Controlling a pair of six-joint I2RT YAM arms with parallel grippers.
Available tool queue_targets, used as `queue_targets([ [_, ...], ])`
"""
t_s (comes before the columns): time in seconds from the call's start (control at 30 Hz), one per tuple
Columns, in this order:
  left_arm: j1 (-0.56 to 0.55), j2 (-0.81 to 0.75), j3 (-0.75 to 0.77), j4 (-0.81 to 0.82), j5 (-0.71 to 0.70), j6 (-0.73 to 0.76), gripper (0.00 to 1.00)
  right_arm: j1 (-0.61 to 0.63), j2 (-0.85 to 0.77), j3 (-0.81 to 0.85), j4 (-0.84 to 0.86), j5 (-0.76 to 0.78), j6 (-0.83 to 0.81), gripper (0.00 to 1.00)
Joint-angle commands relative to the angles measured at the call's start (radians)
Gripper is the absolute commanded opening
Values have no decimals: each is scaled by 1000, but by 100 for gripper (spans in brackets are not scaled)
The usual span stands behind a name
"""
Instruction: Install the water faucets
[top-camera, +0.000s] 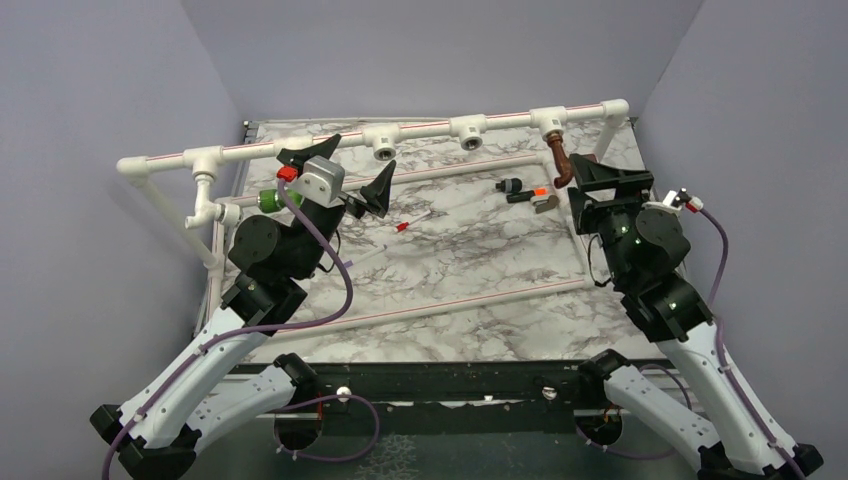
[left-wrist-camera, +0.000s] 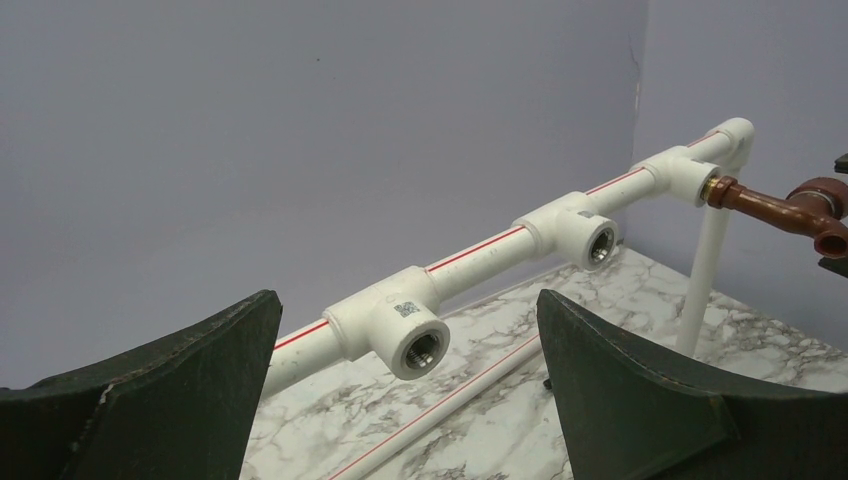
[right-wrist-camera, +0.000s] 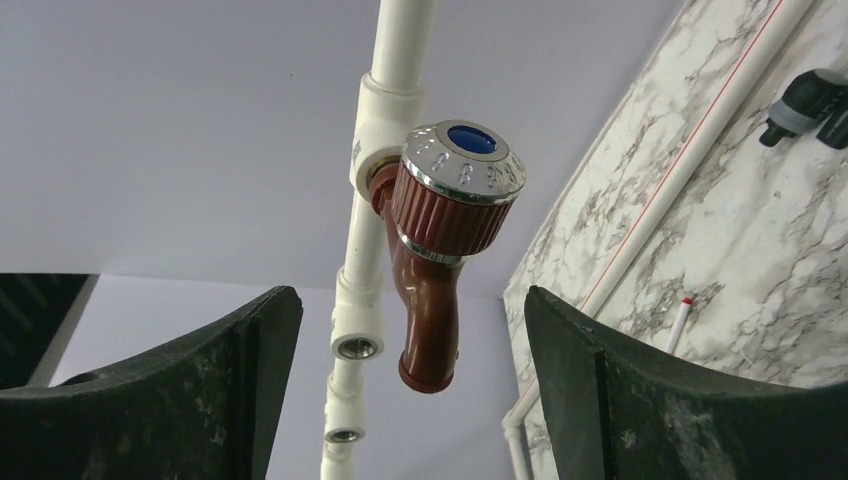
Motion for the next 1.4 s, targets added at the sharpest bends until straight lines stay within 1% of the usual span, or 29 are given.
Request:
queue_targets([
  [0.0, 4, -3, -7, 28, -15, 4, 99, 5, -39, 53, -107, 20, -129, 87],
  [0.13, 3, -4, -7, 26, -17, 7, 99, 5, -66, 83, -138, 10, -291, 87],
  [0.27, 4, -4, -7, 26, -20, 9, 99, 5, -87, 106, -99, -33, -580, 86],
  [0.37, 3, -5, -7, 26, -21, 9, 99, 5, -99, 113, -53, -117, -806, 86],
  [0.57, 4, -8, -7, 24, -24, 10, 99, 5, -119, 117, -46, -192, -1206, 86],
  [0.63, 3, -9, -7, 25, -24, 10, 99, 5, -131, 106, -38, -251, -1346, 86],
  [0.73, 3, -9, -5, 24, -21, 8, 99, 5, -148, 95, -30, -372, -1600, 86],
  [0.87, 4, -10, -5, 24, -20, 6, 99, 6, -121, 141, -163, -518, -1907, 86],
  [0.9, 4, -10, -5, 24, -19, 4, 99, 5, -112, 152, -196, -546, -2005, 86],
  [0.93, 3, -11, -5, 24, -19, 3, 99, 5, -106, 158, -214, -560, -2065, 86],
  [1.0, 4, -12, -5, 24, -18, 5, 99, 5, -99, 160, -218, -553, -2171, 85],
  [1.1, 3, -13, -5, 24, -18, 5, 99, 5, -111, 121, -139, -512, -2321, 85],
  [1.2, 3, -13, -5, 24, -18, 5, 99, 5, -89, 102, -126, -491, -2485, 86],
  [1.3, 3, -13, -6, 26, -20, 7, 99, 5, -46, 109, -133, -476, -2588, 86],
  [1.37, 3, -13, -6, 26, -21, 8, 99, 5, -30, 103, -109, -480, -2638, 85],
])
